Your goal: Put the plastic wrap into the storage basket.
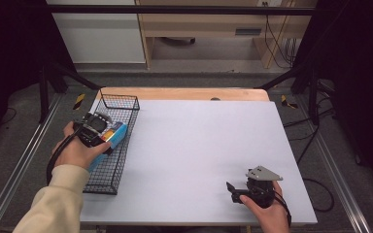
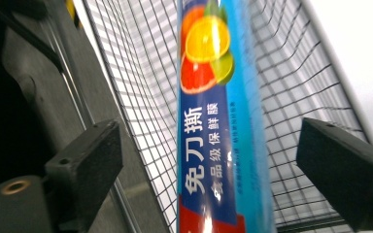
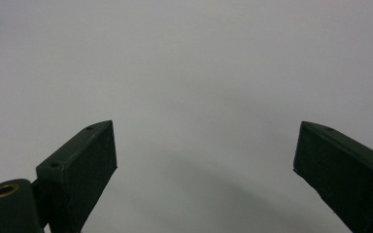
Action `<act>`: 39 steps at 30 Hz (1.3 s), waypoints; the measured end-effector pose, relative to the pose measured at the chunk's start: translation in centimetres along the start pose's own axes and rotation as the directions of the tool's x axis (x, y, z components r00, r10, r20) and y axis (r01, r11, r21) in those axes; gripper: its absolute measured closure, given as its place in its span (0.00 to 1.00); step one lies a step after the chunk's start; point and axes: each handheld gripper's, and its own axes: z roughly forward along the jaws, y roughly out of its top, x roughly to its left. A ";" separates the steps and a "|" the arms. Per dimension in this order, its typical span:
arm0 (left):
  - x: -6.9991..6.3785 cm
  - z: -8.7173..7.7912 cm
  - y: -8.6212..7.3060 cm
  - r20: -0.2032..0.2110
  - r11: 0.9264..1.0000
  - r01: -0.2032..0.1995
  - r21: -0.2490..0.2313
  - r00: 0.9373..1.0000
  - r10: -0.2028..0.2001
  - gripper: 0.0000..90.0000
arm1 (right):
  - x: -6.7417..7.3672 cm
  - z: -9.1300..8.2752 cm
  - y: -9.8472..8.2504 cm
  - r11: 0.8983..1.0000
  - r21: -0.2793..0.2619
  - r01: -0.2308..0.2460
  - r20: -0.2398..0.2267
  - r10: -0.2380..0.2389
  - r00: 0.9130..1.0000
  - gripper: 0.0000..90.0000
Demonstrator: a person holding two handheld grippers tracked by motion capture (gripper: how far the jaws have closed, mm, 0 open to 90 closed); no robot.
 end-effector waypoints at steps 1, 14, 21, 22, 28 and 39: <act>-0.4 -0.9 0.0 0.006 0.999 -0.007 -0.037 1.000 0.008 0.06 | 0.0 0.0 0.0 1.000 0.000 0.004 -0.001 -0.004 1.000 0.09; -5.2 -3.3 0.8 0.018 0.982 -0.099 -0.159 0.994 0.104 0.06 | 0.0 0.0 0.0 1.000 -0.002 0.005 0.002 -0.005 1.000 0.09; -8.2 -4.2 1.6 0.011 0.966 -0.146 -0.215 0.988 0.152 0.06 | 0.0 -0.1 0.0 1.000 -0.002 -0.002 0.003 0.002 1.000 0.08; -8.5 -4.2 1.7 0.010 0.964 -0.160 -0.214 0.986 0.166 0.06 | -0.1 -0.1 0.0 1.000 -0.002 0.000 0.004 0.000 1.000 0.07; -10.4 -4.3 2.1 0.011 0.954 -0.204 -0.219 0.977 0.212 0.06 | -0.1 -0.2 0.0 1.000 -0.001 -0.021 -0.003 0.021 1.000 0.06; -13.7 -3.3 2.8 0.021 0.938 -0.263 -0.226 0.961 0.275 0.06 | -0.2 -0.2 0.0 1.000 -0.008 -0.013 0.004 0.013 1.000 0.06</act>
